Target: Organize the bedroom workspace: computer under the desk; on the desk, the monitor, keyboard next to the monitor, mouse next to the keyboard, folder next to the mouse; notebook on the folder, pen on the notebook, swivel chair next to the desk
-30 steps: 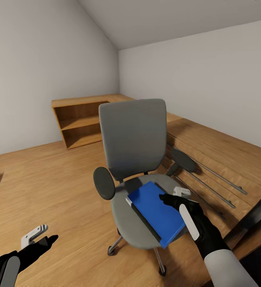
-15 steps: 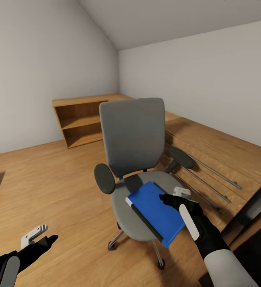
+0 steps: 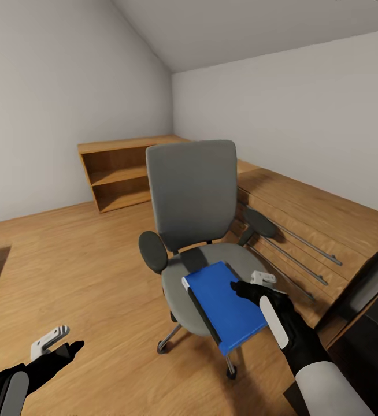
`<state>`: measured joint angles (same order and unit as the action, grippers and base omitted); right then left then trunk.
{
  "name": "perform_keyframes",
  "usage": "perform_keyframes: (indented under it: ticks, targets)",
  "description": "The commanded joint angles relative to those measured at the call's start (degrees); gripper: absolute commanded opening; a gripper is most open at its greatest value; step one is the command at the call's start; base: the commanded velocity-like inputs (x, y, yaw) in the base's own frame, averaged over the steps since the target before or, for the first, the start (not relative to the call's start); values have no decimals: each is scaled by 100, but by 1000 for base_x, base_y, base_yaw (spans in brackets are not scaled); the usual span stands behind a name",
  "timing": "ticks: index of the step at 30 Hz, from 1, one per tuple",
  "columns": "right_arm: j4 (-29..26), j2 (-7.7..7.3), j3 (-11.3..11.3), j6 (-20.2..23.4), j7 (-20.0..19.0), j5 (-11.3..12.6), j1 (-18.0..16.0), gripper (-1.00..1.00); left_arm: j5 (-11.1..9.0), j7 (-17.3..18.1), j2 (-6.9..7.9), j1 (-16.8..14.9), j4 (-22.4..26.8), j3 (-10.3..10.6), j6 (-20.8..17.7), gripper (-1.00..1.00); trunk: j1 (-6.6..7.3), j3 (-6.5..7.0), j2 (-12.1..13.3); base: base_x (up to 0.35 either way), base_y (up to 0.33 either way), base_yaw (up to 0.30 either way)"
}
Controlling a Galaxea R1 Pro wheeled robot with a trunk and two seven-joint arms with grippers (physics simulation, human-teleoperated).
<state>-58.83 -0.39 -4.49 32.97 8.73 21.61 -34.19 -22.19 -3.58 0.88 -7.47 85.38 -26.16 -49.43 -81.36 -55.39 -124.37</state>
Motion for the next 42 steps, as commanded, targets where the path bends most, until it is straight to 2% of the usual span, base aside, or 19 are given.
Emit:
perform_keyframes:
  ticks: [1, 5, 36, 39, 42]
  targets:
    - [162, -5, -16, 16, 58, 45, 0, 100, -58, -38, 0, -4, 6, -4, -29, 100, 0, -6, -2, -7, 0, 0]
    - [162, -5, -14, 16, 58, 45, 0, 100, -57, -38, 0, -5, 5, -4, -31, 100, 0, -6, -2, -3, 0, 0]
    - [111, -5, -16, 16, 58, 45, 0, 100, -49, -64, 0, -3, -4, -4, -32, 100, 681, 550, 1241, 0, 0, 0]
    - [-64, -5, -16, 18, 63, 45, 10, 100, -49, -64, 0, -1, -6, -4, -32, 100, 747, 604, 1362, 0, 0, 0]
    - [-494, -5, -16, 41, 73, 47, 55, 100, -49, -69, 0, -1, -7, -4, -32, 100, 813, 658, 1482, 0, 0, 0]
